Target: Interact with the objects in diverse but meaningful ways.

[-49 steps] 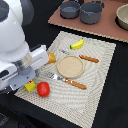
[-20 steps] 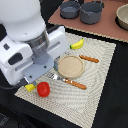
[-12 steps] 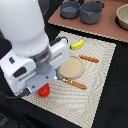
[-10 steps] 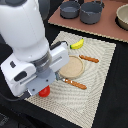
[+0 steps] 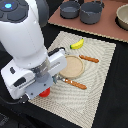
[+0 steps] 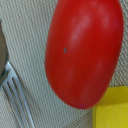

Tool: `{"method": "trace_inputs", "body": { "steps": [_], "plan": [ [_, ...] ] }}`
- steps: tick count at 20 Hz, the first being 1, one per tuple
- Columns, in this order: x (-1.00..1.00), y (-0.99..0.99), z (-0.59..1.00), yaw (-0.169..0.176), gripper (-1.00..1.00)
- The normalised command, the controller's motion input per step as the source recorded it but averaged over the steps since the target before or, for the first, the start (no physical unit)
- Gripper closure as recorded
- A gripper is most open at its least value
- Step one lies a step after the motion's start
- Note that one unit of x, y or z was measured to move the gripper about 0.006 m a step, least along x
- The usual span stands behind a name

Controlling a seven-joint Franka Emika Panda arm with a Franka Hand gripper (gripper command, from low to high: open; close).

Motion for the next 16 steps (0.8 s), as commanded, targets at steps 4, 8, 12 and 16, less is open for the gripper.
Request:
{"method": "trace_inputs", "body": {
  "steps": [4, 8, 12, 16],
  "plan": [
    [0.00, 0.00, -0.05, 0.000, -1.00],
    [0.00, -0.01, -0.09, 0.000, -1.00],
    [0.00, -0.01, -0.11, 0.000, -1.00],
    [0.00, -0.04, -0.18, 0.000, -1.00]
  ]
}}
